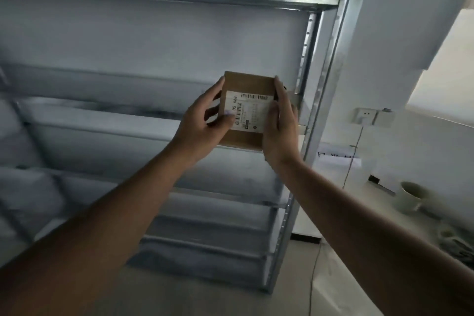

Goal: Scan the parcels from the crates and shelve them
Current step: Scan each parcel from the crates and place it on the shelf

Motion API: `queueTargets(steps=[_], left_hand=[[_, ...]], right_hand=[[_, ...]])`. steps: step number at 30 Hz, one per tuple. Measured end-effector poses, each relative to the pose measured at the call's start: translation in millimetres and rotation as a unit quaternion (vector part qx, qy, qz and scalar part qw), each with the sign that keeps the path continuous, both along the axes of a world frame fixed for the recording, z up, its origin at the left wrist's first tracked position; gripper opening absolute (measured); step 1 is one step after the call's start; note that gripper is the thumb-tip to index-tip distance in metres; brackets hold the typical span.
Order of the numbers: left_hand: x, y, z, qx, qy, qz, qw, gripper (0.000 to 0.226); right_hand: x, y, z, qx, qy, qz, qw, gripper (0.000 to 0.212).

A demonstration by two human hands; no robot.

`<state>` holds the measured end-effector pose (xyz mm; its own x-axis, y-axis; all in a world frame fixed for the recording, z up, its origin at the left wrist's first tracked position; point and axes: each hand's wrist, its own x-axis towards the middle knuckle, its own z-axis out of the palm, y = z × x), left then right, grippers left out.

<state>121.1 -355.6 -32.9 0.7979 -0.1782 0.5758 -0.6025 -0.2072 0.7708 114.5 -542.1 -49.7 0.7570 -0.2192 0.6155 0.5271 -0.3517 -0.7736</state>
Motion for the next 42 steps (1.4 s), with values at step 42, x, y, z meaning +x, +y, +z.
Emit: queueTargets(steps=[42], left_hand=[[235.3,641.9,-13.7,0.106,-0.092,0.314,0.939,0.065]], right_hand=[[312.9,663.7,7.8,0.000,0.034,0.253,0.967,0.051]])
